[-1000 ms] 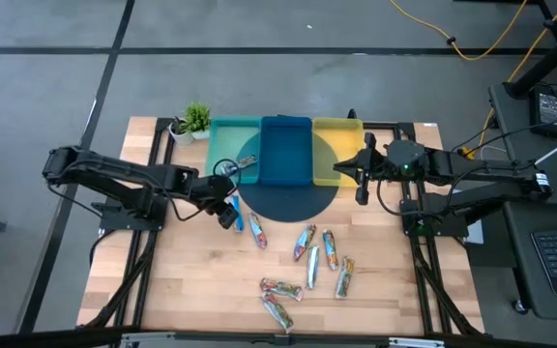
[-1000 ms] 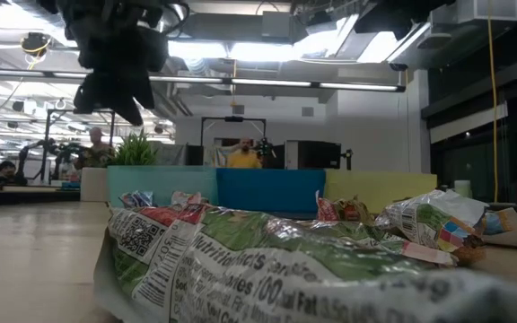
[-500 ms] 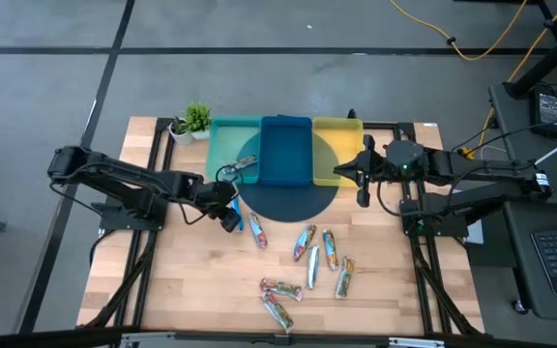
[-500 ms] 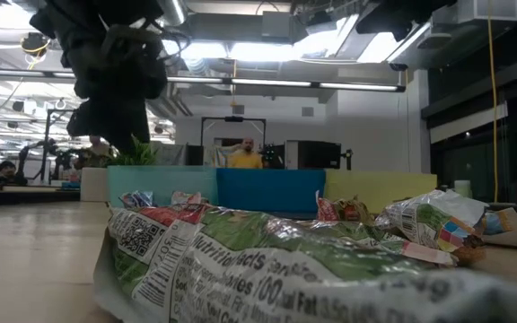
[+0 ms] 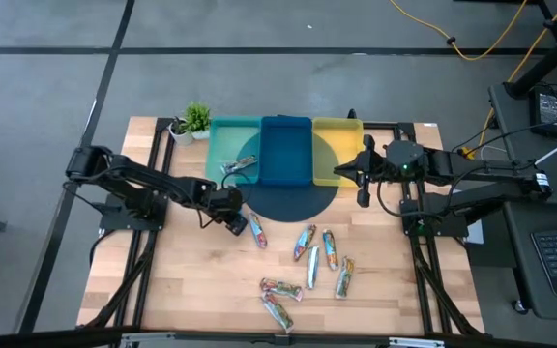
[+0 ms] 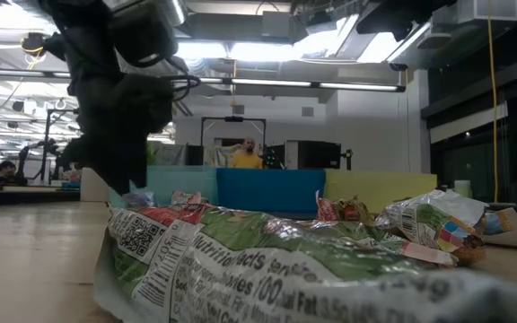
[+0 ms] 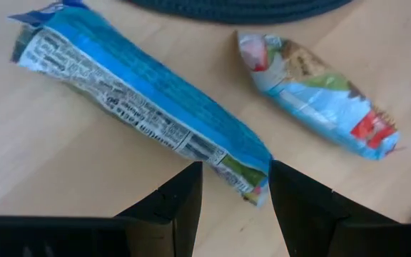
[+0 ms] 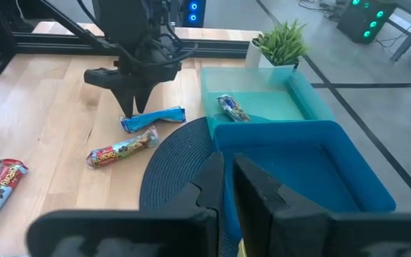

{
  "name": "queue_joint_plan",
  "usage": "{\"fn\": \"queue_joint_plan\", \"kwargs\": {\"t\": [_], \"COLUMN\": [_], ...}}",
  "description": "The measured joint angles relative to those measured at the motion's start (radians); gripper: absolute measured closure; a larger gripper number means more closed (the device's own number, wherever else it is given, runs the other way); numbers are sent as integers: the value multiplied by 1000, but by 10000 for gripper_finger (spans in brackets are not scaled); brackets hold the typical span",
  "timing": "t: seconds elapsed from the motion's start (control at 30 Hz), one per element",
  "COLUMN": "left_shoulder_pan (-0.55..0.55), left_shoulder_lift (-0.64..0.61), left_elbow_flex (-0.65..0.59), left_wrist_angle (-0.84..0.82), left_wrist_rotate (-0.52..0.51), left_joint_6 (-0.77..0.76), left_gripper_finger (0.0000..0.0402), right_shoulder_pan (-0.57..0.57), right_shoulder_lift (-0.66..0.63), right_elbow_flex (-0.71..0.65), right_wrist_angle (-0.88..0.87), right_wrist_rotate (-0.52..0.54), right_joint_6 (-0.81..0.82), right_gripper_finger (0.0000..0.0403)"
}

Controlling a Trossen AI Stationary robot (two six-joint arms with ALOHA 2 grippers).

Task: Pick and place Granola Bars by type
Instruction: Put the blue granola bar into the light blue bin

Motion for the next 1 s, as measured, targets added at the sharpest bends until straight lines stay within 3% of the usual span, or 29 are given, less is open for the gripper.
{"fn": "queue_joint_plan", "kwargs": {"t": [0.6, 0.77, 1.0], "left_shoulder_pan": [-13, -38, -71], "left_shoulder_lift": [66, 66, 66], "left_elbow_flex": [0, 0, 0], "left_wrist_angle": [49, 49, 52], "left_wrist_rotate": [7, 57, 73], "left_joint_6": [-55, -43, -67], "left_gripper_finger": [248, 247, 194], "right_shoulder_pan": [0, 0, 0], "right_shoulder_lift": [0, 0, 0], "right_elbow_flex": [0, 0, 0], "right_wrist_angle": [-2, -2, -2], "right_wrist_rotate": [0, 0, 0], "right_joint_6": [-3, -2, 0], "right_gripper_finger": [369, 369, 369]}}
